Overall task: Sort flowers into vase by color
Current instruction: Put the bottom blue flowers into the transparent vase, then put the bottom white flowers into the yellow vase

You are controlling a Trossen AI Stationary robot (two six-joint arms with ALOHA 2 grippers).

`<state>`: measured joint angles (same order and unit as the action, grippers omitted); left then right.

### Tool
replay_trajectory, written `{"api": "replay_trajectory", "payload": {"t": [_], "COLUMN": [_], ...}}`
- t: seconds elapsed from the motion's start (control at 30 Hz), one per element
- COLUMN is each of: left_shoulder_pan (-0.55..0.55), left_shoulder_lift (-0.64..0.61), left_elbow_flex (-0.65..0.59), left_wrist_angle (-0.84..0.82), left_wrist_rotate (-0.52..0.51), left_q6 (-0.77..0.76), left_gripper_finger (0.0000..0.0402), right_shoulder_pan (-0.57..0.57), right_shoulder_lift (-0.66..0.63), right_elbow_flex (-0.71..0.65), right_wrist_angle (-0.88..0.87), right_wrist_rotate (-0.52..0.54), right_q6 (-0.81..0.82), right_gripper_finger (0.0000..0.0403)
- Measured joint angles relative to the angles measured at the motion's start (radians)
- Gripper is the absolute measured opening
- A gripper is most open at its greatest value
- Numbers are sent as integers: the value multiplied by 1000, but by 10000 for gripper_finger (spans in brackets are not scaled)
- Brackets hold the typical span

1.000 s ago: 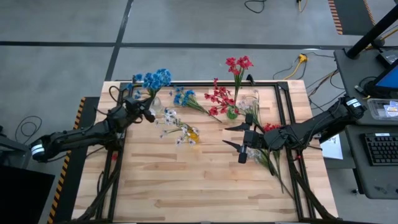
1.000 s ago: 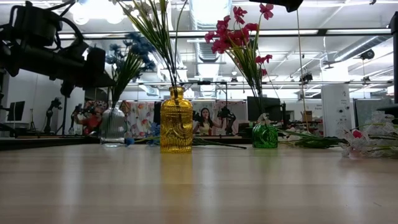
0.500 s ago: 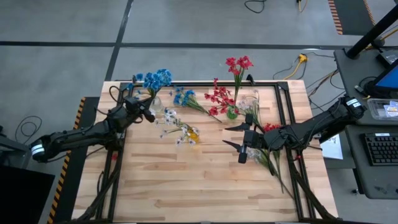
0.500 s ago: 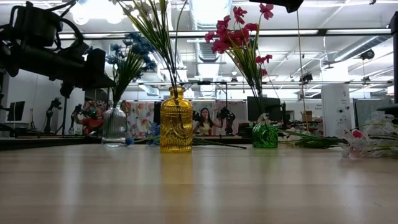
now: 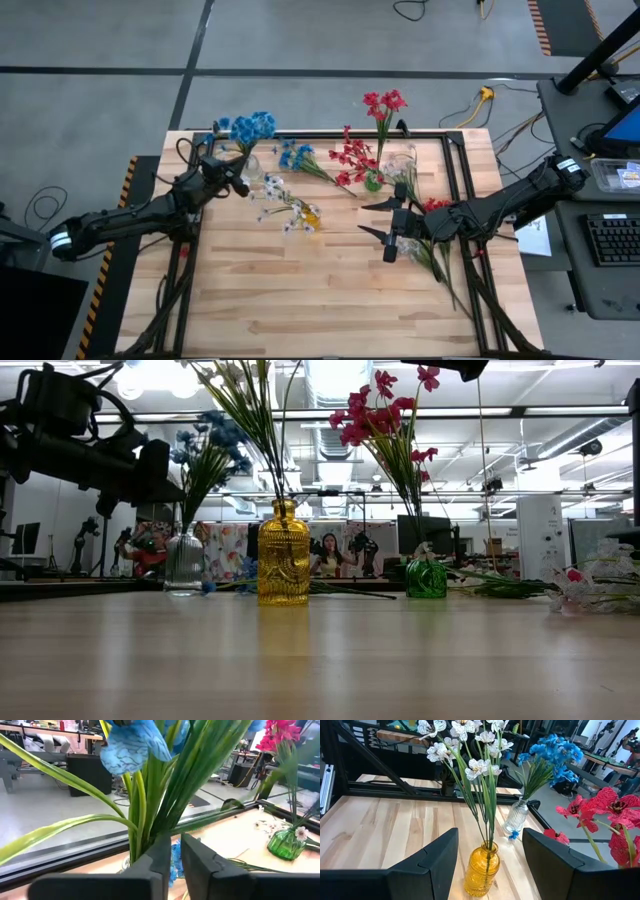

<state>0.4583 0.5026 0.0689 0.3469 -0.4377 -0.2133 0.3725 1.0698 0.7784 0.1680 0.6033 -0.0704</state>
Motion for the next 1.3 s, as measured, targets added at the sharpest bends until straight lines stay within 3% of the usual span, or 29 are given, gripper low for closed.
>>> {"api": "replay_trajectory", "payload": {"t": [0.43, 0.73, 0.9, 1.17, 1.3], "left_shoulder_pan": [0, 0, 0, -2, -13], "left_shoulder_lift": [0, -2, -20, -24, -24], "left_elbow_flex": [0, 0, 37, 226, 277], "left_wrist_angle": [-25, -80, -252, -664, -747], "left_wrist_rotate": [43, 82, 92, 145, 143], "left_q6": [-20, -35, -113, -266, -327], "left_gripper_finger": [136, 177, 180, 181, 177], "right_shoulder_pan": [0, 0, 0, 0, 0], "right_shoulder_lift": [0, 0, 0, 0, 0], "right_elbow_flex": [0, 0, 0, 0, 0], "right_wrist_angle": [0, 0, -2, -7, -49], "right_wrist_rotate": [0, 0, 0, 0, 0], "right_q6": [7, 7, 2, 8, 86], "right_gripper_finger": [215, 215, 215, 215, 215]}}
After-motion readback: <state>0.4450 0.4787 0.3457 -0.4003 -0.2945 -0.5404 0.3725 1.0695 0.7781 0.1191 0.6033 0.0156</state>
